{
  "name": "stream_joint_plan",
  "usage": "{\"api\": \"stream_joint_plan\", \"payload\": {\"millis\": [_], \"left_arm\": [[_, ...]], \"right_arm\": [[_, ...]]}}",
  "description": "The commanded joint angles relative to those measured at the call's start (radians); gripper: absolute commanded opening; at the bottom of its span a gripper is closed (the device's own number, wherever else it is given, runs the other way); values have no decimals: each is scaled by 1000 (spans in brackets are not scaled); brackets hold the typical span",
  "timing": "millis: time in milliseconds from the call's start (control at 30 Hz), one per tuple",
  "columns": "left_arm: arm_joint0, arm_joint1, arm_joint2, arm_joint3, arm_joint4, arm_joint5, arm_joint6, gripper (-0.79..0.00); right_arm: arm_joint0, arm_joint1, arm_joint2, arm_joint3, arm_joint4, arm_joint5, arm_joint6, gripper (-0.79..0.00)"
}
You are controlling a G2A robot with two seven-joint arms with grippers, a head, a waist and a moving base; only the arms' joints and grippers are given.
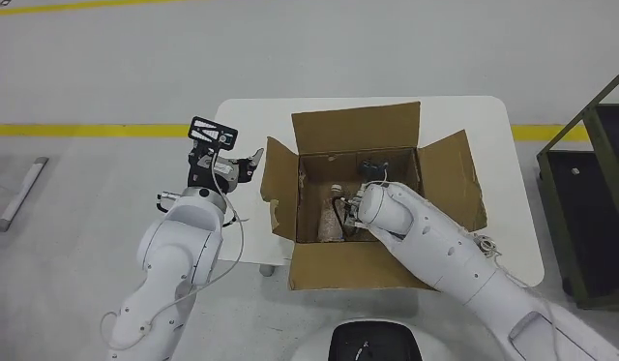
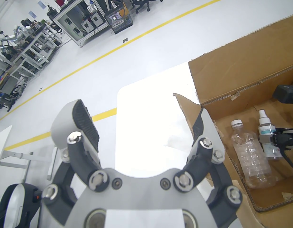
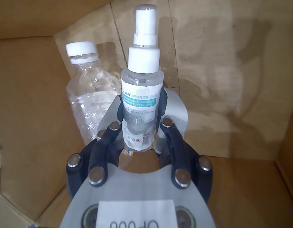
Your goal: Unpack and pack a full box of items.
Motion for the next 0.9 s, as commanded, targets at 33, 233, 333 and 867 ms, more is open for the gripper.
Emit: {"api": "stream_joint_plan", "payload": {"millis": [33,233,333,867], "left_arm": [[0,0,0,0,0,0,0,0],[0,0,0,0,0,0,0,0],[0,0,0,0,0,0,0,0],[0,0,0,0,0,0,0,0]], "right_arm": [[38,-27,-46,61,12,-31,-2,-785],[89,-63,-106,142,13,-87,25,-403],[105,-73,-126,166,-3,-111,41,-243],[-26,48,82,-257,-268,-98,93,-496]]}}
